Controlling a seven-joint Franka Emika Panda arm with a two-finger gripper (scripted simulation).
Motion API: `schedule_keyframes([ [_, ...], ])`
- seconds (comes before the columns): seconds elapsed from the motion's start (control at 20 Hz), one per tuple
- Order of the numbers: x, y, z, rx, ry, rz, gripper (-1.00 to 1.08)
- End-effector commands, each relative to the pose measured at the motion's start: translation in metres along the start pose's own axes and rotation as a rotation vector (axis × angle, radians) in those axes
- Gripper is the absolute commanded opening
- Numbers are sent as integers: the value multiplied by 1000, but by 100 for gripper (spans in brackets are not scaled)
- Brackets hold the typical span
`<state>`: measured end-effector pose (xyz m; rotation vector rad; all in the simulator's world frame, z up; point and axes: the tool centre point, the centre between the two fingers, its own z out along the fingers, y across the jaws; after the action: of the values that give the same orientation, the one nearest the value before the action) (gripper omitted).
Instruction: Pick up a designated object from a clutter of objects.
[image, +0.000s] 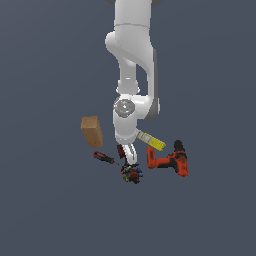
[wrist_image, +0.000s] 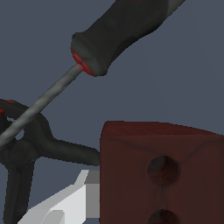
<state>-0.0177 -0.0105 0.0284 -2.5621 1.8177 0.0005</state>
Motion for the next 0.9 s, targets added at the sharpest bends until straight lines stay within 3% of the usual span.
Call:
schedule_keyframes([
  [0.0,-1,-1,-4,2,1,0,-100],
  [0.45,-14,-4,-41,2,0,0,-100],
  [0.85,-37,-11,-108,1,1,1,-100],
])
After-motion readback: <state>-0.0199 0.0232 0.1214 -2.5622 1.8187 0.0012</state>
